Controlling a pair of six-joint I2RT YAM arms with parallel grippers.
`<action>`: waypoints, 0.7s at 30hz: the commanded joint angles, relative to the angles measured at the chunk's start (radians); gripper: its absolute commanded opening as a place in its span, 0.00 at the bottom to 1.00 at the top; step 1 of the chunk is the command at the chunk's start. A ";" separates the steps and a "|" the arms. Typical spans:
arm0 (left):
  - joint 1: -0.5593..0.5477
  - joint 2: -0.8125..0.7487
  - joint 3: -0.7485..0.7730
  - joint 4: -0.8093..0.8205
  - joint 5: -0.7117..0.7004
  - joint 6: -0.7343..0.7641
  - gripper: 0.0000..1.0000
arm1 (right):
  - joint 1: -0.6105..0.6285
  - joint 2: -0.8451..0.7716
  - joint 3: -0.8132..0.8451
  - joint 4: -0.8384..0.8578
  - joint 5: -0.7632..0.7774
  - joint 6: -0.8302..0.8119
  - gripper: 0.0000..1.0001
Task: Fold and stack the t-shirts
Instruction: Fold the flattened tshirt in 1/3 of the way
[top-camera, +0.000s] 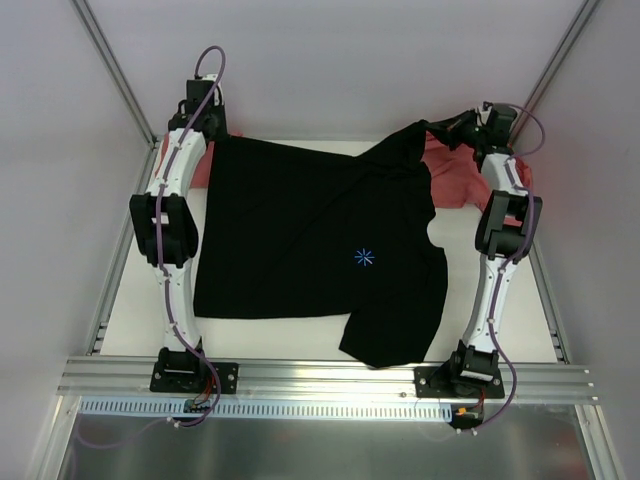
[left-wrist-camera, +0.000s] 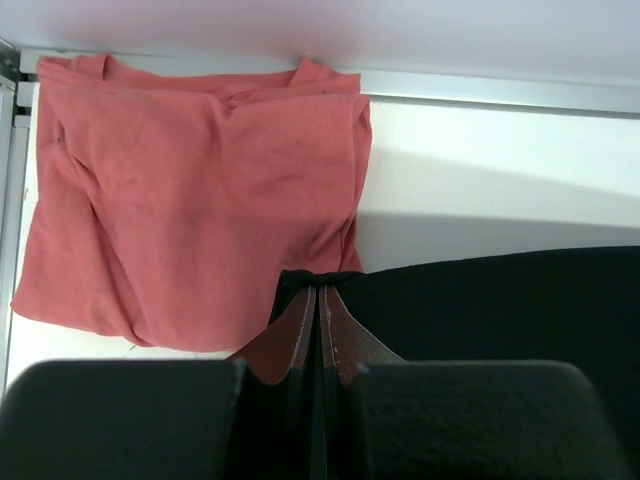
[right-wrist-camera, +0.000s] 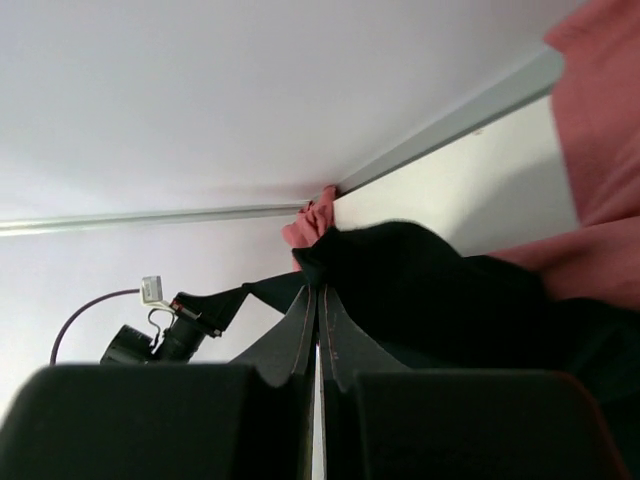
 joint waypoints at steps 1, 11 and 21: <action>0.003 -0.088 -0.001 0.023 -0.003 0.008 0.00 | -0.014 -0.184 -0.039 0.009 -0.056 -0.032 0.00; 0.000 -0.174 -0.114 0.017 0.026 -0.020 0.00 | -0.026 -0.382 -0.237 -0.082 -0.133 -0.100 0.00; -0.023 -0.240 -0.180 0.016 0.026 -0.020 0.00 | -0.042 -0.676 -0.588 -0.356 -0.096 -0.281 0.00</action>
